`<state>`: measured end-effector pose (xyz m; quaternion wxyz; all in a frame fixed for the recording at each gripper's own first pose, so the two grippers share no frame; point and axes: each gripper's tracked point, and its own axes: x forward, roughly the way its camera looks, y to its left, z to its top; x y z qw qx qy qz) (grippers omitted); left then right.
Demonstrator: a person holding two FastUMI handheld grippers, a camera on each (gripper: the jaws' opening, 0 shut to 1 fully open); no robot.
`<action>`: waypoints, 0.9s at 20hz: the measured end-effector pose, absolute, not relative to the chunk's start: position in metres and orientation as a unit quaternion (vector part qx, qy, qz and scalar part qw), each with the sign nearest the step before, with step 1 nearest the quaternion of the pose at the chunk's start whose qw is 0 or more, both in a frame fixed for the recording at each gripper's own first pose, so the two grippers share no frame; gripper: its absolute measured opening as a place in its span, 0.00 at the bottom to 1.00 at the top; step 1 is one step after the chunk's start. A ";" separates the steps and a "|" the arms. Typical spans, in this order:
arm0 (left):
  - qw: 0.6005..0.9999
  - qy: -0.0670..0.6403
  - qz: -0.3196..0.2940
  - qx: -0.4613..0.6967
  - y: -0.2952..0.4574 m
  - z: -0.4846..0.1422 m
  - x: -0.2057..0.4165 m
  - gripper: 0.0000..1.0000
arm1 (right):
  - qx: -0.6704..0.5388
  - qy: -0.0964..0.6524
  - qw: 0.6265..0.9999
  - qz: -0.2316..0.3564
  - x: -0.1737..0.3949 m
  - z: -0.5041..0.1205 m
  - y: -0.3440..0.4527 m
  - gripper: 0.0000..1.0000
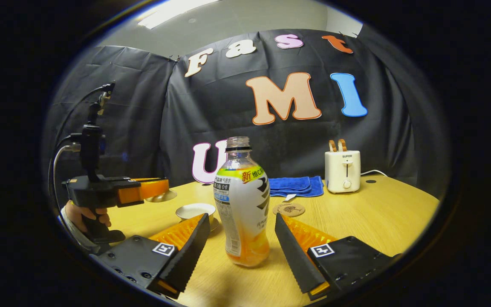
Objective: Open the teacup lid with one hand, grasp the water bottle and pour water into the teacup with the other hand; after pouring, place the water bottle on the coaster and then close the teacup lid.
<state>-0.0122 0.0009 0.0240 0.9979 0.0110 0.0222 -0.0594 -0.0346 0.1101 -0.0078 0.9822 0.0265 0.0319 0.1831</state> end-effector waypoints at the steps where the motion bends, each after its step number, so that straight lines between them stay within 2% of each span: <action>1: 0.998 0.020 -0.058 0.011 0.003 0.025 -0.012 0.19 | 0.023 0.031 0.982 0.183 -0.033 -0.009 0.113 0.98; 6: 0.998 0.017 -0.058 0.007 0.006 0.026 -0.013 0.19 | 0.011 0.030 0.983 0.182 -0.025 -0.011 0.119 1.00; 13: 0.998 0.026 -0.051 -0.003 0.015 0.018 -0.016 0.19 | -0.006 0.033 0.983 0.180 -0.018 -0.012 0.126 0.73; 18: 0.999 0.027 -0.039 -0.008 0.031 0.017 -0.015 0.19 | -0.097 0.010 0.980 0.176 -0.009 -0.003 0.132 0.74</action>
